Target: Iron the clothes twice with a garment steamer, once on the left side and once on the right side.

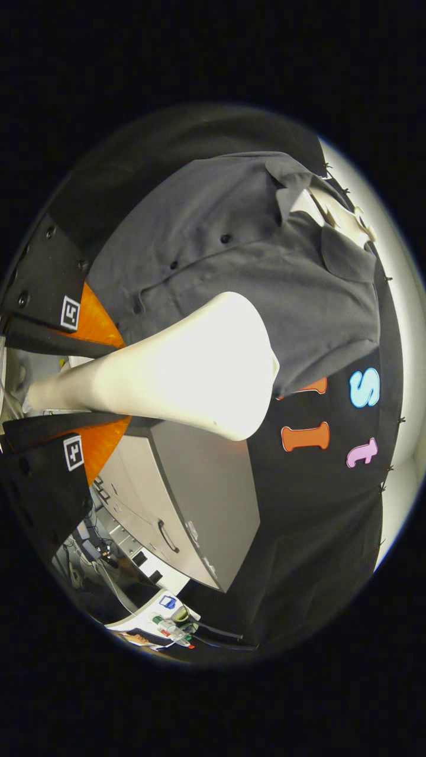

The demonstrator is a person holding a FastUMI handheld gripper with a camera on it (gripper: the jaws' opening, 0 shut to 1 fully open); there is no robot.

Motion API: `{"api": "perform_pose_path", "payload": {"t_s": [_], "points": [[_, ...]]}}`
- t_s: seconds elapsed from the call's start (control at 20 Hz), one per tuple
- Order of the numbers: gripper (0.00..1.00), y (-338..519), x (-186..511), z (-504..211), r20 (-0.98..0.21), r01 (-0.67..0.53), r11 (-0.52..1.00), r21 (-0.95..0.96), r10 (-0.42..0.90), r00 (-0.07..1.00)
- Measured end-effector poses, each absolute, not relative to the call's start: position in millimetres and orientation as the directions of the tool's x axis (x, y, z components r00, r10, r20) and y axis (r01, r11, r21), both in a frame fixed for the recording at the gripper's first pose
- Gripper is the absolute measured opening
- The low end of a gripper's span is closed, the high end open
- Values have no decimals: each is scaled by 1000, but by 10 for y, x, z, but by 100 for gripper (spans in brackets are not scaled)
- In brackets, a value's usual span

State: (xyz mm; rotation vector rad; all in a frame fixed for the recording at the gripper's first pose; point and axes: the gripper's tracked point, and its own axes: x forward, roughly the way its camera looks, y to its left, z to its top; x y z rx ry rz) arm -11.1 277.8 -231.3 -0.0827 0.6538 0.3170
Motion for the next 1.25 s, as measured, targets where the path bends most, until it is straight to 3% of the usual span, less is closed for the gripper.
{"api": "perform_pose_path", "payload": {"t_s": [0.5, 1.25], "points": [[50, 2049, 680, -1554, -522, -377, 925, 52, 347, 779], [50, 1692, 735, -599, -350, -415, 906, 81, 416, 840]]}}
